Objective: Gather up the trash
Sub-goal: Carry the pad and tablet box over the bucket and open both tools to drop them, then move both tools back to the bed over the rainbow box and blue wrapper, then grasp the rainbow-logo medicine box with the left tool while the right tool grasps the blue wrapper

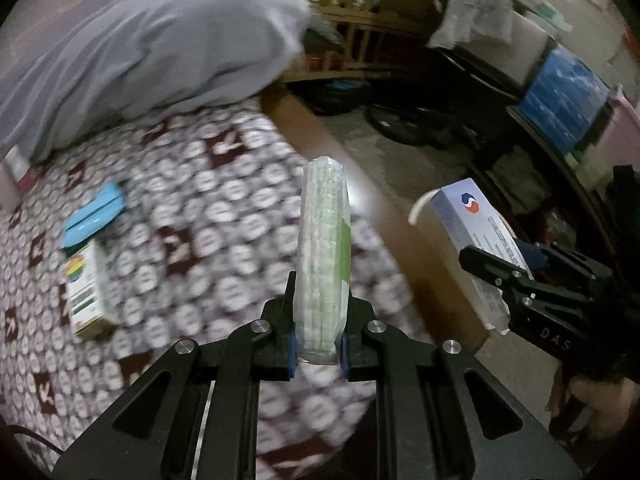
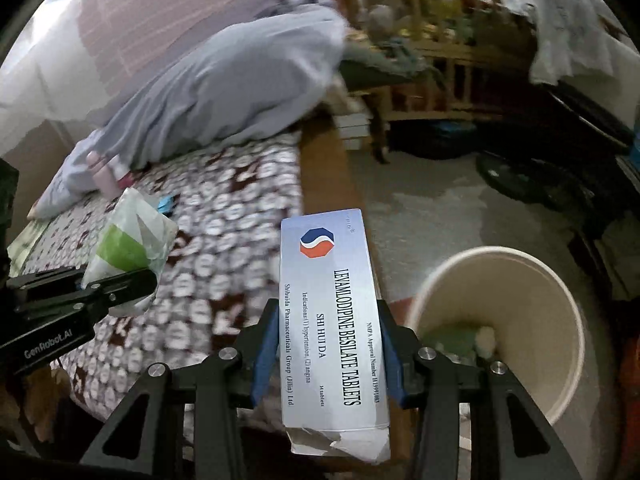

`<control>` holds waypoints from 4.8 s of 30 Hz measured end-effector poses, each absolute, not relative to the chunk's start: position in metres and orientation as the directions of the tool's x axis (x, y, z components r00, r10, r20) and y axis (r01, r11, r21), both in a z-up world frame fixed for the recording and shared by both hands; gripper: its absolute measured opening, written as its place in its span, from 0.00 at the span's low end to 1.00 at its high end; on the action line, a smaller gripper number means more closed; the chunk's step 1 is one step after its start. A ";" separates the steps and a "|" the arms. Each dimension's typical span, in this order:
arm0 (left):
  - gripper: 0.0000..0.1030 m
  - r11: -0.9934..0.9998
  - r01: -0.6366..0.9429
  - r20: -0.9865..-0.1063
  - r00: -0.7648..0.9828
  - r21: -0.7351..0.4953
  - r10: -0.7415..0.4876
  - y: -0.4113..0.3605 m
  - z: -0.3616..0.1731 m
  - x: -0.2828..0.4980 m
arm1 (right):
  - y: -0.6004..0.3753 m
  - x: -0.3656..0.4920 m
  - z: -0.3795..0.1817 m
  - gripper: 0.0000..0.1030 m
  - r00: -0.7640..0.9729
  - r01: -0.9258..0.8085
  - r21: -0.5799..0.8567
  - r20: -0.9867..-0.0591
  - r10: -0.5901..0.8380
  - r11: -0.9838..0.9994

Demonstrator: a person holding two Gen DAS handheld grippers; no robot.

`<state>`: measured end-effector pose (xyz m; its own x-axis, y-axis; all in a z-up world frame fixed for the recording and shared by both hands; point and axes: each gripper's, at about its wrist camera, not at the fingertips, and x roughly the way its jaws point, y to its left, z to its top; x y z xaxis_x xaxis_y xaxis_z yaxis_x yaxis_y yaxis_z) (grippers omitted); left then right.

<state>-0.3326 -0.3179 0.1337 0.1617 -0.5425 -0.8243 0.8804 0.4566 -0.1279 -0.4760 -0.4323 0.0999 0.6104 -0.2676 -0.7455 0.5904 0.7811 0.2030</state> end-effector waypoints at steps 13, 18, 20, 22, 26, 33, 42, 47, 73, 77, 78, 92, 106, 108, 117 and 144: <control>0.12 0.311 0.939 -0.833 0.052 -0.147 -0.551 -0.387 0.126 -0.396 | -0.481 -0.548 0.087 0.43 0.541 0.723 0.208 -0.763 -0.352 0.659; 0.12 0.273 0.948 -0.838 0.011 -0.165 -0.545 -0.406 0.120 -0.412 | -0.493 -0.563 0.080 0.43 0.524 0.749 0.214 -0.770 -0.363 0.627; 0.12 0.262 0.950 -0.842 -0.002 -0.170 -0.540 -0.414 0.117 -0.417 | -0.497 -0.567 0.077 0.43 0.516 0.758 0.214 -0.775 -0.365 0.617; 0.12 0.255 0.952 -0.846 -0.007 -0.169 -0.534 -0.419 0.114 -0.419 | -0.501 -0.570 0.074 0.43 0.508 0.764 0.212 -0.779 -0.367 0.609; 0.12 0.249 0.954 -0.855 -0.016 -0.168 -0.518 -0.431 0.107 -0.423 | -0.510 -0.577 0.068 0.43 0.495 0.781 0.212 -0.784 -0.376 0.587; 0.12 0.237 0.958 -0.869 -0.025 -0.162 -0.494 -0.446 0.095 -0.427 | -0.524 -0.589 0.059 0.43 0.474 0.804 0.219 -0.798 -0.373 0.553; 0.12 0.235 0.958 -0.880 -0.035 -0.165 -0.474 -0.456 0.084 -0.425 | -0.535 -0.590 0.048 0.43 0.454 0.817 0.218 -0.814 -0.363 0.534; 0.13 0.237 0.954 -0.881 -0.051 -0.182 -0.470 -0.461 0.077 -0.424 | -0.540 -0.591 0.042 0.43 0.447 0.823 0.220 -0.820 -0.358 0.524; 0.13 0.220 0.954 -0.879 -0.078 -0.202 -0.471 -0.465 0.072 -0.427 | -0.549 -0.590 0.037 0.43 0.430 0.835 0.212 -0.827 -0.361 0.508; 0.19 0.200 0.949 -0.867 -0.123 -0.245 -0.483 -0.467 0.071 -0.428 | -0.555 -0.592 0.036 0.48 0.431 0.842 0.225 -0.827 -0.360 0.491; 0.23 0.194 0.946 -0.863 -0.139 -0.261 -0.486 -0.467 0.071 -0.428 | -0.556 -0.592 0.036 0.55 0.427 0.846 0.225 -0.828 -0.363 0.483; 0.57 0.336 0.923 -0.870 0.002 -0.189 -0.493 -0.411 0.097 -0.382 | -0.529 -0.564 0.049 0.63 0.455 0.816 0.238 -0.826 -0.333 0.526; 0.57 0.741 0.670 -0.892 0.304 -0.048 -0.333 -0.241 0.107 -0.226 | -0.447 -0.434 0.076 0.66 0.602 0.599 0.304 -0.781 -0.166 0.741; 0.57 0.790 0.612 -0.892 0.344 -0.025 -0.295 -0.219 0.108 -0.202 | -0.431 -0.414 0.078 0.68 0.617 0.556 0.306 -0.775 -0.137 0.773; 0.61 0.869 0.494 -0.926 0.325 -0.008 -0.193 -0.210 0.070 -0.135 | -0.378 -0.339 0.078 0.69 0.623 0.407 0.274 -0.781 -0.046 0.871; 0.24 0.793 0.599 -0.934 0.208 -0.113 -0.291 -0.160 0.060 -0.125 | -0.342 -0.277 0.076 0.69 0.603 0.341 0.263 -0.797 0.004 0.902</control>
